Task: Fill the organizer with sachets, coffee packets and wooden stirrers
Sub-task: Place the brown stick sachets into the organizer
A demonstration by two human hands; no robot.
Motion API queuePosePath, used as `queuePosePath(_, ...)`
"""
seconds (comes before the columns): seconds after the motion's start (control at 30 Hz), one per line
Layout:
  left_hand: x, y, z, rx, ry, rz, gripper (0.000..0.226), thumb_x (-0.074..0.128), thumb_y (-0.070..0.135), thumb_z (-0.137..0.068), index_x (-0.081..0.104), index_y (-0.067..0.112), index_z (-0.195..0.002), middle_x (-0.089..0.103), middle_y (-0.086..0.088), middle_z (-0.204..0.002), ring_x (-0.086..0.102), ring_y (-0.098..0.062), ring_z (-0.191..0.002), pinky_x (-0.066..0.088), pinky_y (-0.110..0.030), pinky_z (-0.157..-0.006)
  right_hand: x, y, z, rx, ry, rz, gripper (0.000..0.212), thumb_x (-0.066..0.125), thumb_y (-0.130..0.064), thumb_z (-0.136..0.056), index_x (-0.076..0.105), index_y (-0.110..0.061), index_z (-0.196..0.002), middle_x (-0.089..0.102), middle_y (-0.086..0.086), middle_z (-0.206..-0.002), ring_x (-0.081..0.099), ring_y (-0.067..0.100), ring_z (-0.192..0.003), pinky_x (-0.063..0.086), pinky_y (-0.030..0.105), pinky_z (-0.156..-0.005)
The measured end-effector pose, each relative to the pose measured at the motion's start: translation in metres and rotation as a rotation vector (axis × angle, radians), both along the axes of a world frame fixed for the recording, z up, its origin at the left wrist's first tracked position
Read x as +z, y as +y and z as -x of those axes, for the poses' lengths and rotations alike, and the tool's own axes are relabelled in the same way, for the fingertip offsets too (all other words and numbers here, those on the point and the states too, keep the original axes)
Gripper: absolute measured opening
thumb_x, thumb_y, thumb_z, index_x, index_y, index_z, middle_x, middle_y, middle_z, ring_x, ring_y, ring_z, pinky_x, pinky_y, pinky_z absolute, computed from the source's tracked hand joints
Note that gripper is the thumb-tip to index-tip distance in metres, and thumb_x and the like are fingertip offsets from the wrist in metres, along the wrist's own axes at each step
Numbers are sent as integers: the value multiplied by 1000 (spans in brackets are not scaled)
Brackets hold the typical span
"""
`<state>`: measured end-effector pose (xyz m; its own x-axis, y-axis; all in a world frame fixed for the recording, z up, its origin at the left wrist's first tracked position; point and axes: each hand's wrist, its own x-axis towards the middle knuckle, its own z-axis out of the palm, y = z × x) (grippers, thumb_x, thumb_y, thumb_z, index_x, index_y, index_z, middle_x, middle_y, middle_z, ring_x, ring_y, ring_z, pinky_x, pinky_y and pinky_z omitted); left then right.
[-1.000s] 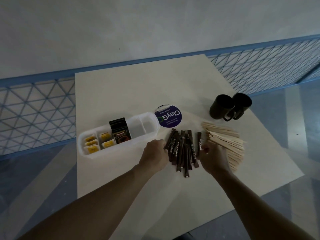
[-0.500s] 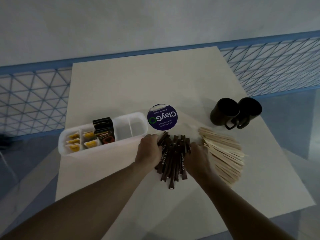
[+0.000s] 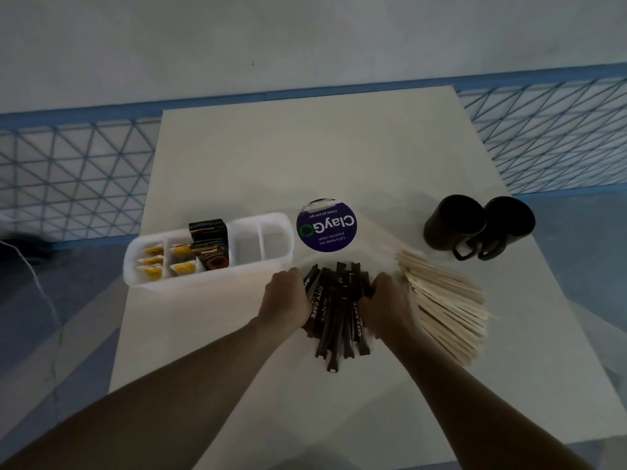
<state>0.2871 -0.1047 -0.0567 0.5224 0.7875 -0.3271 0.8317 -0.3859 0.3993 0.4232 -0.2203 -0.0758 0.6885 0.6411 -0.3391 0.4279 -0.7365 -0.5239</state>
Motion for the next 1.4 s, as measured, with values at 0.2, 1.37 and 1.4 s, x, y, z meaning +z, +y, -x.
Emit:
queuePosePath(0.2,-1,3,6,-28,62,38,14,63,12,-88,62,5,-99,65,-11,-96,64,-28,-89,44,-28,-67,5,-2,6,-14,-60,-7,29,57,-3,-95,52,-19,-72,59,1,-71,58,8,-51,45,16,-43)
queuePosePath(1.37,2,5,15,69,-21,366,26,47,13,-98,42,5,-123,56,-8,-104,56,-23,-95,43,-32,-70,3,-11,48,-58,-105,46,17,48,-14,-100,57,-8,-113,58,10,-108,57,14,-82,38,16,-54)
queuePosePath(1.4,2,5,14,63,-28,348,26,48,14,-99,43,5,-123,56,-8,-102,57,-23,-95,45,-33,-71,4,-11,48,-70,-90,36,18,47,-15,-101,56,-8,-114,56,10,-111,55,14,-86,36,16,-57)
